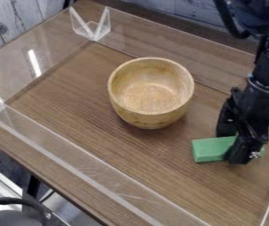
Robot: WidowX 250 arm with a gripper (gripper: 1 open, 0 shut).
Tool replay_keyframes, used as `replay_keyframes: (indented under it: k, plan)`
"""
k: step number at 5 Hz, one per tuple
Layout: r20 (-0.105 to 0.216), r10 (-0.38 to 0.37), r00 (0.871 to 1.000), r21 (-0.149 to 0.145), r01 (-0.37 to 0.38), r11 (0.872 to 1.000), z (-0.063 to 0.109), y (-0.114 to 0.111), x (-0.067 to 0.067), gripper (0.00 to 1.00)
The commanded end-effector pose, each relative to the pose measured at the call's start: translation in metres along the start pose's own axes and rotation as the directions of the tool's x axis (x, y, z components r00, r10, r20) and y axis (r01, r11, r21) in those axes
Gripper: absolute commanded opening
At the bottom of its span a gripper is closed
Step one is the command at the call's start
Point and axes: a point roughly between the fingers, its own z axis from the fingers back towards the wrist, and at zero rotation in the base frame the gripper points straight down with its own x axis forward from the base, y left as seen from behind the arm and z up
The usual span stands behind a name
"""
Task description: Put the green block in the brown bowl
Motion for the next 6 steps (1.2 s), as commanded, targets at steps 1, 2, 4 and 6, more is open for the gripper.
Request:
replay_keyframes:
  k: [1, 2, 4, 6]
  plan:
    - [0.049, 0.004, 0.999, 0.017, -0.005, 1.000, 0.010, 0.006, 0.006, 0.00]
    - [0.047, 0.006, 0.999, 0.007, -0.006, 1.000, 0.007, 0.008, 0.005, 0.00]
    - [0.049, 0.006, 0.999, -0.017, -0.006, 1.000, 0.001, 0.009, 0.003, 0.00]
    - [0.054, 0.006, 0.999, -0.039, -0.003, 0.999, -0.003, 0.010, -0.001, 0.00]
